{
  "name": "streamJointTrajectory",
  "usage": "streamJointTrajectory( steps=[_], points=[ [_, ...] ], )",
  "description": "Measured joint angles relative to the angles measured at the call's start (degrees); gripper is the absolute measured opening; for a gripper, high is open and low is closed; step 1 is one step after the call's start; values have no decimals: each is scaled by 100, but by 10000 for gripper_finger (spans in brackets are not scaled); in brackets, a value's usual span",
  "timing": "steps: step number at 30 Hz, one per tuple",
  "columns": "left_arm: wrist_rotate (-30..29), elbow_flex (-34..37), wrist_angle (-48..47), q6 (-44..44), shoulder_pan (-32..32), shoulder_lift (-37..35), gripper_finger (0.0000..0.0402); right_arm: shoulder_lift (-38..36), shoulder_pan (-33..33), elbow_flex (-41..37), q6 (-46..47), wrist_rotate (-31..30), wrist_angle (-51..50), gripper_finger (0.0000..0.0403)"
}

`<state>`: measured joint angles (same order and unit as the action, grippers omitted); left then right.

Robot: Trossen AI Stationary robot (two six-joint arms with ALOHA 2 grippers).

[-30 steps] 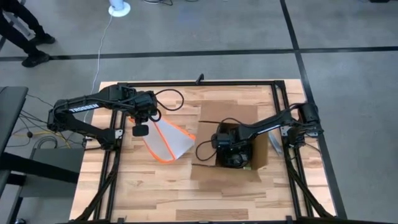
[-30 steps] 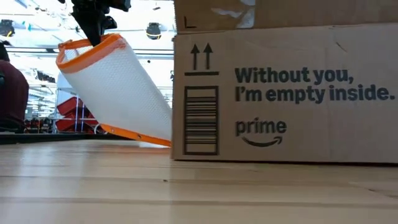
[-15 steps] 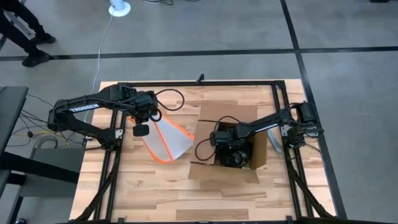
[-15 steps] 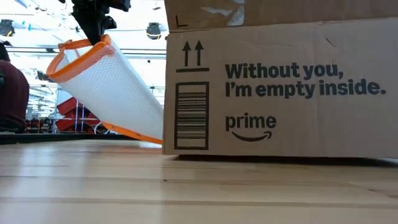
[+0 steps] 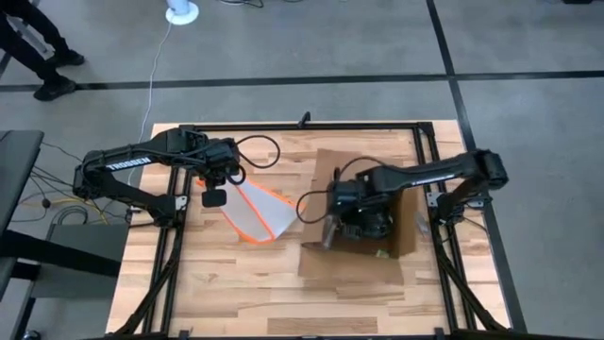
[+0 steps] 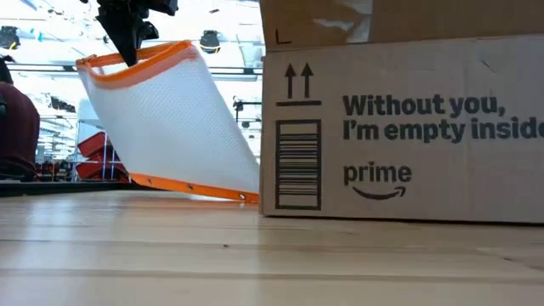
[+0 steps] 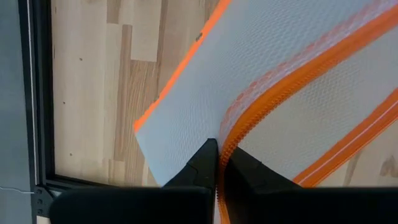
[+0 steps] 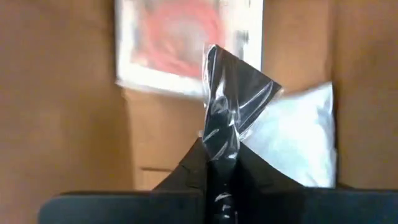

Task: Unpack boxes
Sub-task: Put the black mask into the white zip bag

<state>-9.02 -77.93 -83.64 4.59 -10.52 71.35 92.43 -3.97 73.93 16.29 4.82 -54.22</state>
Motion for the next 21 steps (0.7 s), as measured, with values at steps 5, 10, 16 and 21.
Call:
streamJointTrajectory(
  steps=[5, 10, 16, 21],
  points=[
    [2, 0, -71, -296, 0, 0, 0, -380, 4, 26, 264, -42, -27, 17],
    [211, 0, -94, -713, 0, 0, 0, -701, -25, 41, 335, -133, 65, 17],
    [386, 0, -94, -1224, 0, 0, 0, -1143, -133, 93, 319, -96, -1, 17],
    [661, 0, 84, -1816, 0, 0, 0, -1527, -271, 586, 330, 49, 278, 17]
  ],
)
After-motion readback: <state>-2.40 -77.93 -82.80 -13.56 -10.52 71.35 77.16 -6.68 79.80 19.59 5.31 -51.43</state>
